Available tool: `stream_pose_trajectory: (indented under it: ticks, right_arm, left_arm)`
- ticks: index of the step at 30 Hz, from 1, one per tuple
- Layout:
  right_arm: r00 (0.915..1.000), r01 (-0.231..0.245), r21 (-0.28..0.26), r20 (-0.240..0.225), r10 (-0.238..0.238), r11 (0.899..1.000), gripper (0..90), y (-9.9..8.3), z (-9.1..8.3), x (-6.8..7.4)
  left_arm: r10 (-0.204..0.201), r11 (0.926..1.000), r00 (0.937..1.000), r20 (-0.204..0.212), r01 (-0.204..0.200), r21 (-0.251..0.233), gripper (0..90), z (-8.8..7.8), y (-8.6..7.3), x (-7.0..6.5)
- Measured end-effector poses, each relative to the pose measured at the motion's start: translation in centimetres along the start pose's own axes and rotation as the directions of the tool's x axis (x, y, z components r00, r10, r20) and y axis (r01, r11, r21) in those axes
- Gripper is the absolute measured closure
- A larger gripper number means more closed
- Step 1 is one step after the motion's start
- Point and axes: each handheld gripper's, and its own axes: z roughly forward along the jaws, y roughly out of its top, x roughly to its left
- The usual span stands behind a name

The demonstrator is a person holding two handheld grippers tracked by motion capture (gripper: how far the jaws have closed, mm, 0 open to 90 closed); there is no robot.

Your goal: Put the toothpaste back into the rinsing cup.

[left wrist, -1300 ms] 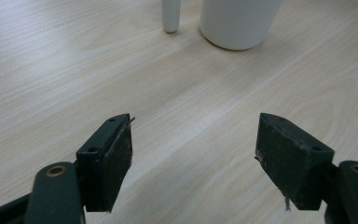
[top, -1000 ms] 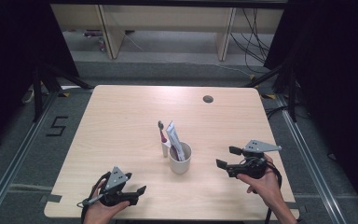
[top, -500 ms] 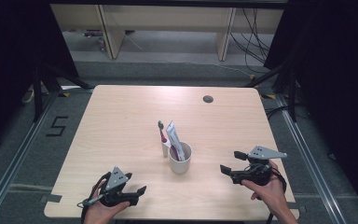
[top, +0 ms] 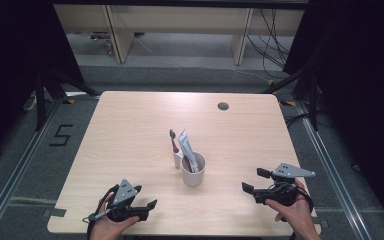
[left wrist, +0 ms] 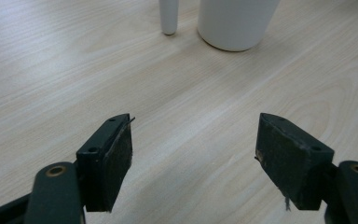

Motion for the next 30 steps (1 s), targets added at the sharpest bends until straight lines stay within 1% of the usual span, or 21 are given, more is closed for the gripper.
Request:
stream_pose_trajectory:
  ticks: [1,2,4,5,6,7,8,10,12,13,14,15,16,17,18,19,20,24,25,29,30]
  right_arm:
    - [1.0000,-0.006,0.009,-0.001,0.006,1.000,16.1,-0.1,-0.1,0.0]
    - [0.9991,-0.041,0.020,-0.009,0.041,0.999,16.1,-0.2,-0.3,0.3]
    - [1.0000,-0.007,0.006,0.002,0.007,1.000,16.1,-0.4,-0.4,0.1]
    - [0.9990,-0.043,0.027,-0.004,0.043,0.999,16.1,-0.5,-0.7,0.4]
    - [0.9999,-0.012,0.008,-0.004,0.012,1.000,16.1,-0.6,-0.6,0.2]
    - [0.9996,-0.028,0.005,-0.008,0.028,1.000,16.1,-0.7,-0.6,0.3]
    - [0.9999,-0.013,0.001,-0.003,0.013,1.000,16.1,-0.7,-0.8,0.2]
    - [0.9991,-0.041,0.011,-0.008,0.041,0.999,16.0,-1.0,-1.0,0.4]
    - [0.9999,-0.016,0.013,-0.001,0.016,1.000,16.0,-1.2,-1.1,0.3]
    - [0.9984,-0.056,0.028,-0.005,0.056,0.998,16.1,-1.3,-1.2,0.5]
    - [0.9997,-0.024,0.009,0.003,0.024,1.000,16.0,-1.4,-1.1,0.3]
    - [0.9986,-0.054,0.018,0.001,0.054,0.998,16.0,-1.5,-1.3,0.5]
    - [0.9998,-0.018,0.017,-0.001,0.018,1.000,16.0,-1.6,-1.4,0.3]
    - [0.9980,-0.062,0.032,-0.006,0.063,0.998,16.0,-1.7,-1.6,0.7]
    - [0.9994,-0.034,0.013,-0.005,0.034,0.999,16.0,-1.7,-1.5,0.5]
    - [0.9983,-0.057,0.024,-0.009,0.058,0.998,16.1,-1.8,-1.6,0.7]
    - [0.9999,-0.013,0.019,-0.002,0.013,1.000,16.1,-1.9,-1.7,0.5]
    - [1.0000,-0.008,0.023,-0.002,0.008,1.000,16.0,-2.1,-1.9,0.7]
    - [0.9995,-0.032,0.028,-0.006,0.032,0.999,16.0,-2.2,-2.0,0.9]
    - [1.0000,-0.005,0.043,-0.002,0.005,0.999,16.0,-2.4,-2.2,0.9]
    - [0.9996,-0.028,0.056,0.000,0.028,0.998,16.0,-2.6,-2.2,1.2]
  left_arm:
    - [0.002,1.0000,1.0000,0.000,-0.002,0.000,27.0,0.0,0.0,0.0]
    - [0.011,0.9999,0.9999,-0.001,-0.011,0.009,27.0,0.0,0.0,0.1]
    - [0.009,0.9999,1.0000,-0.002,-0.009,0.009,27.0,0.0,0.0,0.1]
    - [0.009,0.9999,1.0000,-0.001,-0.009,0.009,27.0,0.0,0.0,0.1]
    - [0.019,0.9996,0.9998,-0.002,-0.019,0.018,27.0,0.0,0.0,0.1]
    - [0.008,0.9999,1.0000,-0.001,-0.008,0.008,27.0,0.1,0.0,0.0]
    - [0.027,0.9994,0.9996,0.000,-0.027,0.023,27.0,0.0,0.0,0.1]
    - [0.027,0.9994,0.9996,0.002,-0.027,0.024,27.0,0.0,0.0,0.1]
    - [0.024,0.9994,0.9997,0.005,-0.024,0.023,26.9,0.0,0.0,0.1]
    - [0.024,0.9995,0.9997,0.007,-0.024,0.023,26.8,0.1,-0.1,0.1]
    - [0.025,0.9994,0.9997,0.007,-0.025,0.024,26.7,0.1,-0.1,0.1]
    - [0.028,0.9994,0.9996,0.007,-0.028,0.022,26.4,0.1,-0.1,0.1]
    - [0.028,0.9994,0.9996,0.007,-0.028,0.021,26.2,0.1,-0.1,0.1]
    - [0.031,0.9993,0.9995,0.007,-0.031,0.022,26.2,0.1,-0.1,0.1]
    - [0.032,0.9992,0.9995,0.001,-0.032,0.022,25.9,0.2,-0.1,0.1]
    - [0.031,0.9993,0.9995,-0.007,-0.030,0.020,25.5,0.2,-0.1,0.0]
    - [0.035,0.9990,0.9994,0.003,-0.035,0.029,25.0,0.2,-0.1,0.1]
    - [0.038,0.9989,0.9993,-0.003,-0.037,0.028,24.9,0.3,-0.1,0.1]
    - [0.038,0.9989,0.9993,-0.003,-0.038,0.029,24.9,0.3,-0.1,0.1]
    - [0.034,0.9989,0.9994,0.003,-0.034,0.031,24.1,0.3,-0.2,0.0]
    - [0.036,0.9989,0.9994,0.001,-0.036,0.031,23.9,0.3,-0.2,0.0]
